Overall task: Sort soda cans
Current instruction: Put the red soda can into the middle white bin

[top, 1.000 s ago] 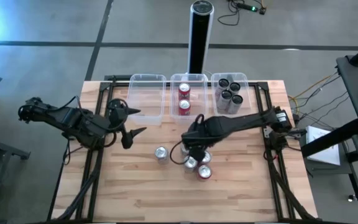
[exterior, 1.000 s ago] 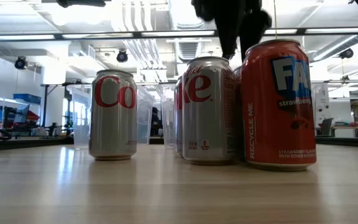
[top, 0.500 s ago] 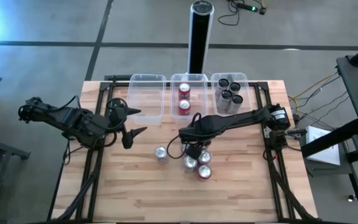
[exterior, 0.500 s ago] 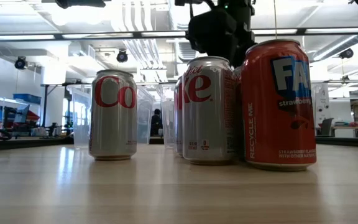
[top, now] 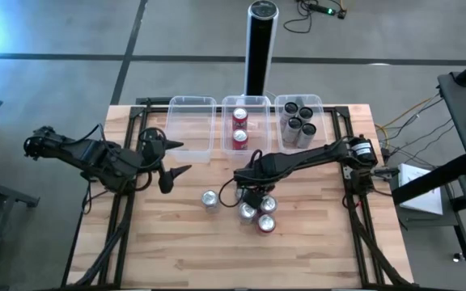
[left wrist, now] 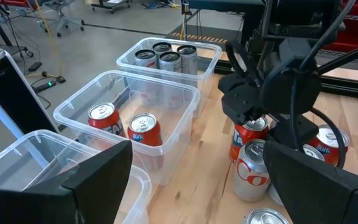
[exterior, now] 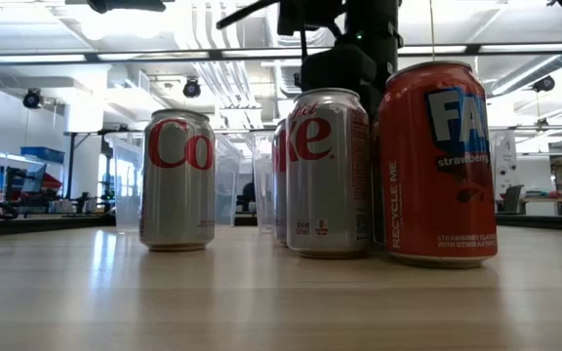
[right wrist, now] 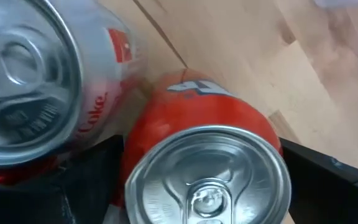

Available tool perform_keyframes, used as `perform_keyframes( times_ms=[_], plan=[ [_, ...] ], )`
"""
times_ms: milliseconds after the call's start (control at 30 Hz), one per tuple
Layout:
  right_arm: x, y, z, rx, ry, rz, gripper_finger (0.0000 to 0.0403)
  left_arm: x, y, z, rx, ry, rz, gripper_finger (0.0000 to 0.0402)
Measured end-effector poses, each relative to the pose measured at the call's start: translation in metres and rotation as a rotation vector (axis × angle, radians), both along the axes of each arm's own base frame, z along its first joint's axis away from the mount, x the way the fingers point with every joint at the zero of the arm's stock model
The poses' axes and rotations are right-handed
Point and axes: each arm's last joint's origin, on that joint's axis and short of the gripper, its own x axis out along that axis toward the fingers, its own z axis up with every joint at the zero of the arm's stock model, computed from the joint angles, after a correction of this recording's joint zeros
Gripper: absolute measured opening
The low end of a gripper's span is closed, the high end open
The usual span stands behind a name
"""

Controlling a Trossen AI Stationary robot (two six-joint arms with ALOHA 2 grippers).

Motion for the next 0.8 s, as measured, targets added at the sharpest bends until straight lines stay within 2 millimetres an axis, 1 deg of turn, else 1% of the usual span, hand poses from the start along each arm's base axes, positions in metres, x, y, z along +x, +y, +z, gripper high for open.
perform_keyframes(
  times_ms=[167, 300, 400, 467, 667, 733, 800],
  plan=[
    [0.000, -0.001, 0.002, -0.014, -0.009, 0.019, 0.0298, 0.000, 0.000, 0.000, 0.000, 0.000, 0.000, 0.0345],
    [0.000, -0.002, 0.003, -0.005, -0.007, 0.029, 0.0294, 0.000, 0.000, 0.000, 0.000, 0.000, 0.000, 0.0345],
    [-0.005, -0.002, 0.014, 0.005, 0.022, 0.025, 0.0294, 0.000, 0.000, 0.000, -0.002, 0.000, 0.001, 0.0345],
    [-0.008, -0.002, 0.033, 0.010, 0.018, 0.024, 0.0294, 0.000, 0.000, 0.000, -0.004, -0.002, 0.002, 0.0345],
    [-0.020, -0.004, 0.118, 0.034, -0.160, 0.012, 0.0294, 0.000, 0.000, 0.000, 0.000, -0.001, 0.000, 0.0345],
    [-0.025, -0.008, 0.147, 0.032, -0.257, -0.005, 0.0294, 0.000, 0.000, 0.000, 0.000, -0.002, 0.000, 0.0345],
    [-0.030, -0.012, 0.173, -0.022, -0.366, -0.009, 0.0294, 0.000, 0.000, 0.000, 0.000, -0.003, 0.000, 0.0345]
  ],
)
